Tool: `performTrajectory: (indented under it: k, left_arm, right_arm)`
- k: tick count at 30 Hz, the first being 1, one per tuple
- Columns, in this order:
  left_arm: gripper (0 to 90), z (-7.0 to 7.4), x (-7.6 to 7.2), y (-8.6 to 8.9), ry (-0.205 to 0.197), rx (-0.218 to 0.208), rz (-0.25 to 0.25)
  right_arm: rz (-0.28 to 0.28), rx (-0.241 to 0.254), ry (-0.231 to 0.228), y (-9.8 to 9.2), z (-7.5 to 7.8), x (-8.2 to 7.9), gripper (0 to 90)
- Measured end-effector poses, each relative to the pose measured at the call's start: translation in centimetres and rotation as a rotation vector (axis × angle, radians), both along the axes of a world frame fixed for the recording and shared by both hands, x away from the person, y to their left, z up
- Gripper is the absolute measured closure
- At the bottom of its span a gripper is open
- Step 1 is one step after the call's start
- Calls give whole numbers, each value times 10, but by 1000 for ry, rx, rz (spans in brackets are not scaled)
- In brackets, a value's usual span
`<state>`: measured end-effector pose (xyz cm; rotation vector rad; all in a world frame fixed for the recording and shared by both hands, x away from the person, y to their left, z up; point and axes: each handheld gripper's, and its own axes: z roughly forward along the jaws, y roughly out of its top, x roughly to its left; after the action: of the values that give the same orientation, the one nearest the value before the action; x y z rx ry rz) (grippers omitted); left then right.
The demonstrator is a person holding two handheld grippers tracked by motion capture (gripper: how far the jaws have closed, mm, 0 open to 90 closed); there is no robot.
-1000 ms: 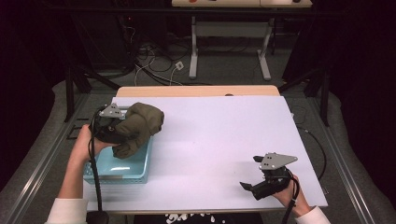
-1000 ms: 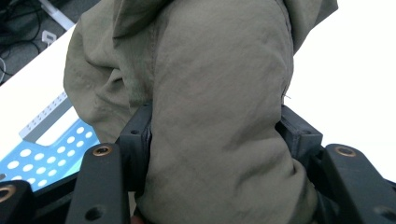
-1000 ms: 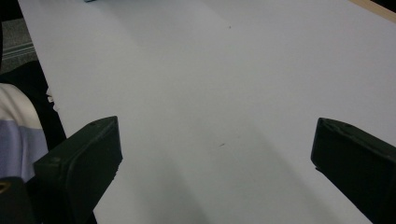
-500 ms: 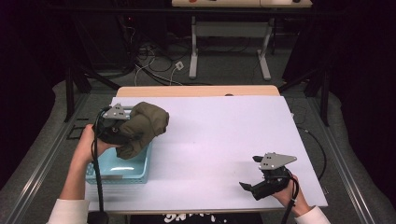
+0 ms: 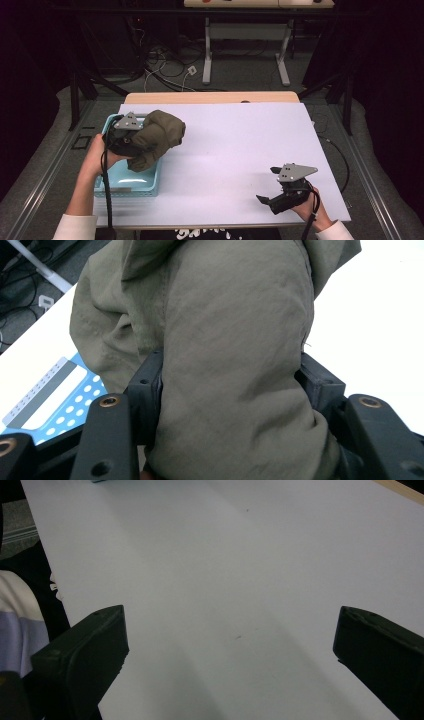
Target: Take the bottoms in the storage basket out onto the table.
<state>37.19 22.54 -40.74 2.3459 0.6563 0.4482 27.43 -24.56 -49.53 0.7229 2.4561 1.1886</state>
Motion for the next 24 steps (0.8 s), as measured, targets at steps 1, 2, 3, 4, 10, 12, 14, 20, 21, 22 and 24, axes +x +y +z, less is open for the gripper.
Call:
performTrajectory:
  k: [1, 2, 3, 4, 10, 12, 14, 20, 21, 22, 24]
  left_arm:
    - [417, 0, 0, 0, -2, 1, -2]
    - [417, 0, 0, -1, -3, -2, -2]
    - [416, 0, 0, -1, -3, -1, -4]
    - [416, 0, 0, -1, -4, -2, -7]
    - [416, 0, 0, -5, -4, -5, -14]
    - [416, 0, 0, -6, -5, -8, -17]
    - [415, 0, 0, -8, -5, -6, -20]
    - [416, 0, -1, -11, -10, -12, -30]
    - [416, 0, -1, -11, -10, -11, -34]
    - [416, 0, -1, -12, -11, -13, -33]
    - [416, 0, -1, -13, -11, -12, -33]
  right_arm:
    - [-1, 0, -1, 0, 0, 0, 11]
    - [-1, -1, -3, 0, 0, 0, 11]
    - [-1, -1, -3, 0, 0, 0, 11]
    - [-1, -1, -4, 0, 0, 0, 11]
    - [-1, -3, 0, 1, 0, 1, 12]
    - [-2, -4, -1, 1, 0, 1, 12]
    - [-3, -3, -3, 0, 0, 1, 12]
    - [-2, -7, -1, 1, 0, 1, 13]
    - [-2, -5, 1, 1, 0, 1, 13]
    - [-2, -7, 2, 1, 0, 1, 12]
    - [-2, -5, 3, 1, 0, 1, 13]
